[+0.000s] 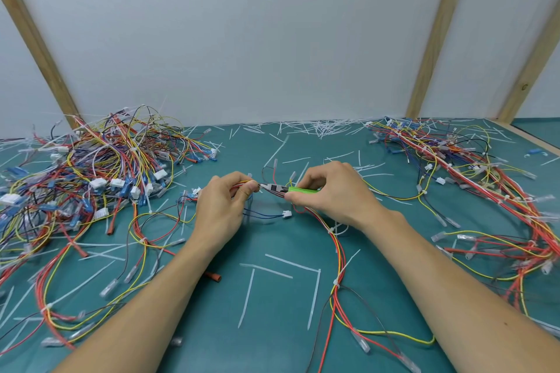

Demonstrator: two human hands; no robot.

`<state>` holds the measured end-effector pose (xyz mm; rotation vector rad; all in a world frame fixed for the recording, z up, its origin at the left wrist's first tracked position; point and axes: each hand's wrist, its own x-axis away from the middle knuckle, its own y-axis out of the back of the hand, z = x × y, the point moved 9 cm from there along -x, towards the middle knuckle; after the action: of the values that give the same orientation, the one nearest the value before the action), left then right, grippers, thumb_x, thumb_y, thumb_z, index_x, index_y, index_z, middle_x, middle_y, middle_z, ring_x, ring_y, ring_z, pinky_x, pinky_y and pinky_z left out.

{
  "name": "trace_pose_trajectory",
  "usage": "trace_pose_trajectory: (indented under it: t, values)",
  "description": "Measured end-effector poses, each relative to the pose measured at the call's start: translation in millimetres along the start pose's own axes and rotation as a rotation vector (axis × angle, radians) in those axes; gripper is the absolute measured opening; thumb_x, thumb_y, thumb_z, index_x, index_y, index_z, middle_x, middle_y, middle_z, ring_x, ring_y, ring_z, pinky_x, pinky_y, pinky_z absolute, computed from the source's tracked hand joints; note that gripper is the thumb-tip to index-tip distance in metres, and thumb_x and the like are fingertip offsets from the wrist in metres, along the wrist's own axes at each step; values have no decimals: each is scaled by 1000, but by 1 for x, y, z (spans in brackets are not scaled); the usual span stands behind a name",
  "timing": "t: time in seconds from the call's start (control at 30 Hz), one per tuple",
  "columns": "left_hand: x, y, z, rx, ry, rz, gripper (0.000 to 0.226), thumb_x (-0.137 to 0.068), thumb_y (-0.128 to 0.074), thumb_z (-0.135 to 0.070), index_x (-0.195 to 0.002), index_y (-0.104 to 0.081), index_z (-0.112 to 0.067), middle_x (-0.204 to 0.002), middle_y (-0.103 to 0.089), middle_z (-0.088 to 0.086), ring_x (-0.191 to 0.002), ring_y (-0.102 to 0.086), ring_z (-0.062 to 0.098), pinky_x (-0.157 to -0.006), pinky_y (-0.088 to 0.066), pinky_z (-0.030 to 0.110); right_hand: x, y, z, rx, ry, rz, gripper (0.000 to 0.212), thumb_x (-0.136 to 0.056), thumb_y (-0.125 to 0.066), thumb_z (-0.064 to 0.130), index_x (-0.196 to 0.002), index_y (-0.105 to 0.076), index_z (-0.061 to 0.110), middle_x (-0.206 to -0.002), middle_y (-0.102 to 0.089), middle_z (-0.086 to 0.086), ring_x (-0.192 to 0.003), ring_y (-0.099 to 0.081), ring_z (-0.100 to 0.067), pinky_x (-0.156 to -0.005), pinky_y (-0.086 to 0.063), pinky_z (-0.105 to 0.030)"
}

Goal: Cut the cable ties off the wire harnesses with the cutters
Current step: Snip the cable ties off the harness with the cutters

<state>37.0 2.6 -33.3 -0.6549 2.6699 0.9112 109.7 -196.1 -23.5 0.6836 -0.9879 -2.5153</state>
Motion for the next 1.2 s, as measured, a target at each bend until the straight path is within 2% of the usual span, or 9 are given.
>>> trace_pose_trajectory:
  t: [0.23, 0.43, 0.57, 0.67, 0.73, 0.87, 0.97, 1.1, 1.2]
  values:
    - [0, -1, 2, 50, 19, 14, 12, -97, -66, -24, -88, -74, -24, -98, -77, -2, -105, -66, 25, -95, -49, 48, 2, -1, 1, -16, -32, -1, 31, -74, -74, 61, -71, -74, 31, -66, -72, 21, -65, -64, 0, -60, -47, -25]
    - [-1, 4, -2, 68, 9, -31, 20, -97, -65, -26, -79, -69, -34, -82, -75, -4, -95, -65, 31, -89, -50, 51, 2, 7, -3, -137, -94, -157, 32, -81, -75, 58, -73, -71, 27, -70, -73, 12, -68, -67, -2, -65, -50, -26]
    - [-1, 6, -2, 100, -2, -51, 19, -98, -64, -28, -81, -70, -34, -81, -74, -3, -93, -64, 31, -87, -51, 50, 0, 20, -15, -300, -213, -240, 41, -91, -65, 60, -78, -68, 22, -63, -70, 12, -53, -58, -2, -62, -42, -27]
    - [-2, 7, -2, 97, -27, -68, 19, -98, -63, -28, -81, -70, -34, -67, -65, -9, -76, -53, 26, -70, -42, 38, 0, 16, -20, -305, -259, -183, 43, -76, -78, 64, -83, -70, 23, -72, -73, 11, -60, -59, -2, -63, -46, -26]
    - [-1, 8, -4, 90, -48, -75, 18, -98, -64, -26, -82, -71, -32, -69, -64, -10, -76, -53, 23, -71, -41, 38, 2, 8, -19, -227, -249, -134, 40, -65, -89, 56, -84, -69, 26, -73, -70, 17, -63, -58, 3, -63, -46, -17]
    - [1, 15, -14, 74, -98, -119, 11, -96, -66, -23, -88, -74, -22, -87, -68, -4, -89, -61, 21, -87, -48, 46, 1, -5, -15, -122, -244, -72, 31, -63, -87, 37, -84, -65, 30, -80, -74, 15, -76, -70, -8, -78, -57, -37]
    - [4, 17, -17, 1, -109, -141, 7, -95, -68, -24, -96, -74, -21, -95, -64, -1, -96, -60, 21, -92, -46, 48, 2, -8, -13, -125, -253, -40, 28, -65, -83, 33, -86, -64, 29, -79, -76, 15, -76, -72, -12, -81, -58, -40]
    - [12, 33, -45, -258, -290, -329, 28, -87, -76, -25, -114, -68, -22, -108, -56, 1, -104, -51, 21, -93, -42, 44, 2, -6, -16, -253, -296, -57, 24, -74, -83, 17, -87, -64, 25, -82, -78, 8, -71, -68, -16, -75, -55, -34]
    - [25, 21, -70, -225, -503, -288, 7, -89, -69, -26, -94, -70, -21, -85, -62, -6, -80, -56, 17, -76, -46, 39, 1, -4, -15, -417, -313, -76, 22, -78, -81, 8, -91, -67, 19, -84, -79, 1, -65, -62, -11, -66, -50, -24]
